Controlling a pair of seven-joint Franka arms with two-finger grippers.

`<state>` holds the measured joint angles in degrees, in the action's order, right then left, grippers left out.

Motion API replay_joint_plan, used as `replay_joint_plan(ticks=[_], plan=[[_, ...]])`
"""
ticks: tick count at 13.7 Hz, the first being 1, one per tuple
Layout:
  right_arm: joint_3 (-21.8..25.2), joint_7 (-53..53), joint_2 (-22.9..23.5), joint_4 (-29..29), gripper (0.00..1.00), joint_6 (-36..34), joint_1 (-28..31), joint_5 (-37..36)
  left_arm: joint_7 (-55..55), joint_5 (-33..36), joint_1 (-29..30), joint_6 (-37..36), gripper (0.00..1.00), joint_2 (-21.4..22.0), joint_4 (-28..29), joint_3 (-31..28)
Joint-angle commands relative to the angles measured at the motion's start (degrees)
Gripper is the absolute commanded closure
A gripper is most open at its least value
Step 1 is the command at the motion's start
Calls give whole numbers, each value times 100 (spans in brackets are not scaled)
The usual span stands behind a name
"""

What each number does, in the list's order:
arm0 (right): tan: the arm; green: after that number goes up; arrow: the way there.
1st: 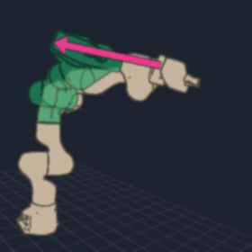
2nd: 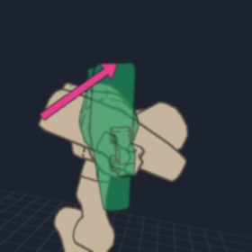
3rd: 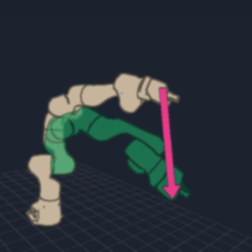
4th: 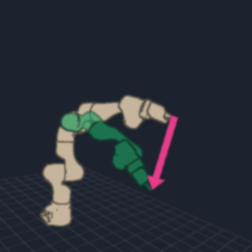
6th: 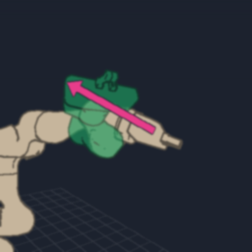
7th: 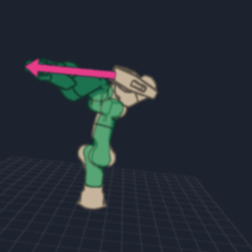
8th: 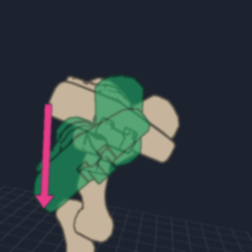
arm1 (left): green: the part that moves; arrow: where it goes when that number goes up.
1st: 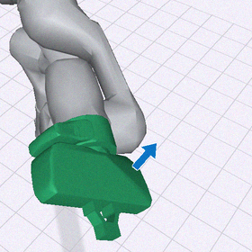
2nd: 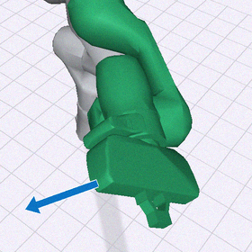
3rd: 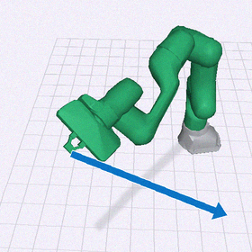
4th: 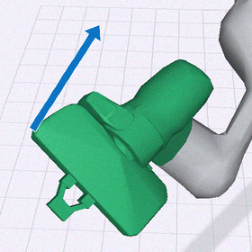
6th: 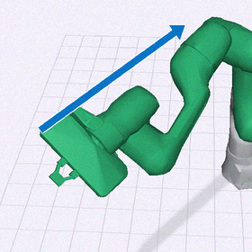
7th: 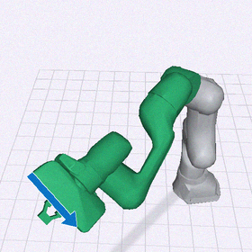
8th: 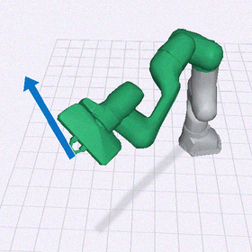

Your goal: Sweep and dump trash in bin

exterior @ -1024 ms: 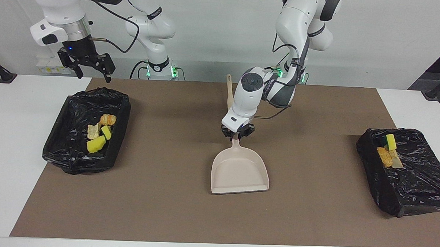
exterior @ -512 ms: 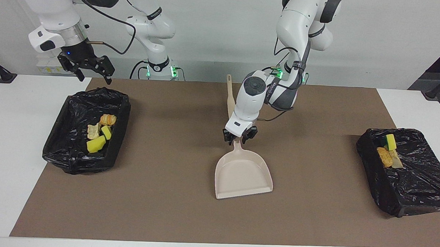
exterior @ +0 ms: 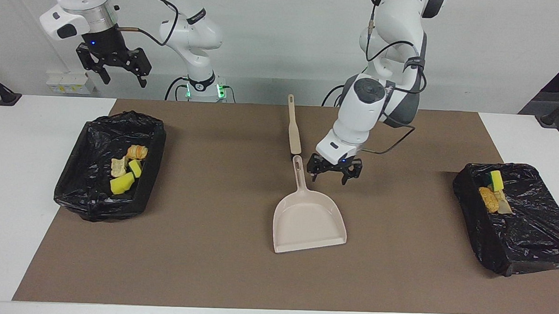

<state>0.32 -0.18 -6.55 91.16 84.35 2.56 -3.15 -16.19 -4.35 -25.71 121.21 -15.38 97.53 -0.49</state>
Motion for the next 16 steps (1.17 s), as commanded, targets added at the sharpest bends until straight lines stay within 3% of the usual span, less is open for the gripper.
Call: replay_joint_plan(ticks=[1,5,9,11,16], plan=[[-15,149,-101,200,0,161,25,-107,982,-57,539,-587,0,587,126,22],[-15,141,-92,226,0,170,43,-116,1680,-40,1339,-1309,0,1168,12,-13],[-15,167,-109,244,0,39,78,-2,2433,558,1788,-2381,0,1099,-962,-30],[-6,158,-127,253,0,-41,43,77,2603,505,2140,-2505,0,1089,-1078,-13],[-24,27,-197,358,0,-23,-36,78,3119,505,2167,-2602,0,1177,-1070,-48]])
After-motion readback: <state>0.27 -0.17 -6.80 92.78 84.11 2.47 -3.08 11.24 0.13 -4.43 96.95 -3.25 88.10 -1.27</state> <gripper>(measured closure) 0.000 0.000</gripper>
